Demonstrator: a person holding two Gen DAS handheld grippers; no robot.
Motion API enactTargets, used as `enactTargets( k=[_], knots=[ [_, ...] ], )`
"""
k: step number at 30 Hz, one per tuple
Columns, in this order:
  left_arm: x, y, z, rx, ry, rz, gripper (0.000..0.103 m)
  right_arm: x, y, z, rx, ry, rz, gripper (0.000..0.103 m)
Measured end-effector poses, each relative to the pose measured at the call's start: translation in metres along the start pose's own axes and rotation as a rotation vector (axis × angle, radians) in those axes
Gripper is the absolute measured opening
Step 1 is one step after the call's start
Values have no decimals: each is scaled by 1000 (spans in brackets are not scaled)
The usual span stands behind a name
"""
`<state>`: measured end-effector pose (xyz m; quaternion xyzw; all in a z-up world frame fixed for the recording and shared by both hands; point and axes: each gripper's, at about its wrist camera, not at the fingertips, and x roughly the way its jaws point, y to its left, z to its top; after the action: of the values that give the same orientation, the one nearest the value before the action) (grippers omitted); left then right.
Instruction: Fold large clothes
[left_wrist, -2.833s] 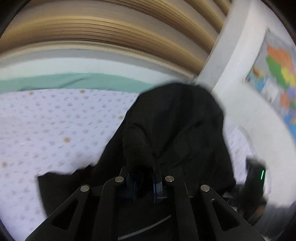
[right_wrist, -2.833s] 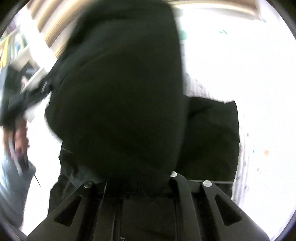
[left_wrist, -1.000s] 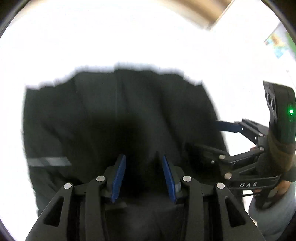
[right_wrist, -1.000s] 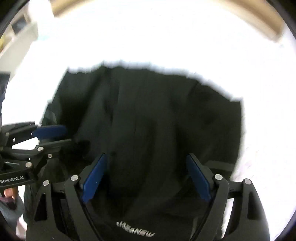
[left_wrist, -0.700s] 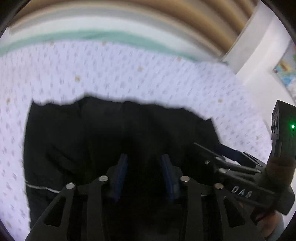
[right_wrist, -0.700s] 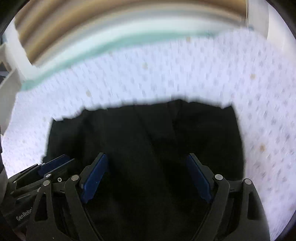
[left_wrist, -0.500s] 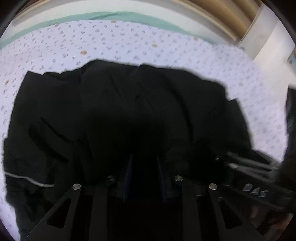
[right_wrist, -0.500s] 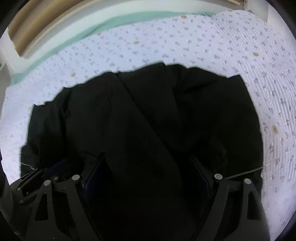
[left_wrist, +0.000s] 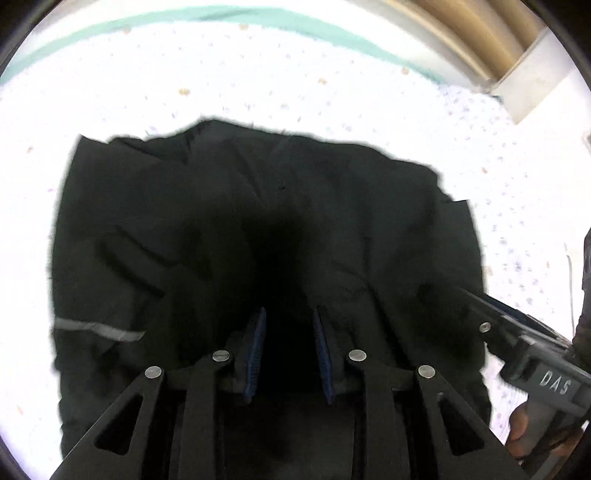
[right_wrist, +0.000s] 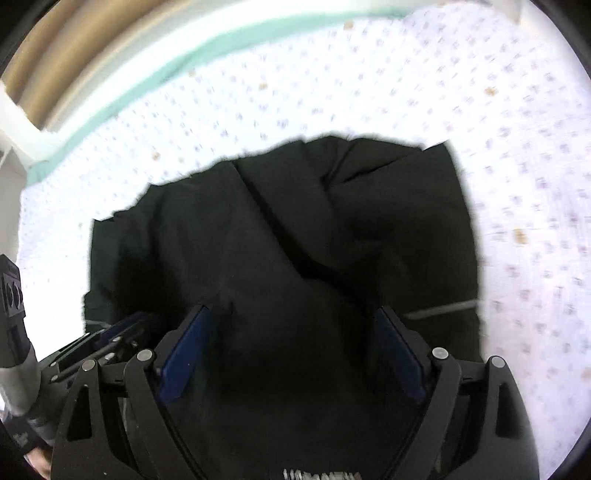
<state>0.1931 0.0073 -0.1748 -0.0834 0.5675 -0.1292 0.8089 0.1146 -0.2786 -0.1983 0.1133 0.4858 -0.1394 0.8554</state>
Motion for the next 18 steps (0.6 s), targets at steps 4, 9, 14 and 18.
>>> enactTargets(
  k=[4, 9, 14, 18],
  knots=[
    [-50, -18, -16, 20, -50, 28, 27, -66, -3, -16, 36, -77, 15, 90],
    [-100, -40, -40, 37, -94, 24, 27, -138, 3, -32, 5, -181, 11, 91],
    [-150, -52, -70, 61, -132, -2, 27, -193, -4, -62, -6, -244, 27, 91],
    [-197, -41, -104, 84, -179, 3, 27, -244, -25, -102, -24, -281, 2, 91]
  ],
)
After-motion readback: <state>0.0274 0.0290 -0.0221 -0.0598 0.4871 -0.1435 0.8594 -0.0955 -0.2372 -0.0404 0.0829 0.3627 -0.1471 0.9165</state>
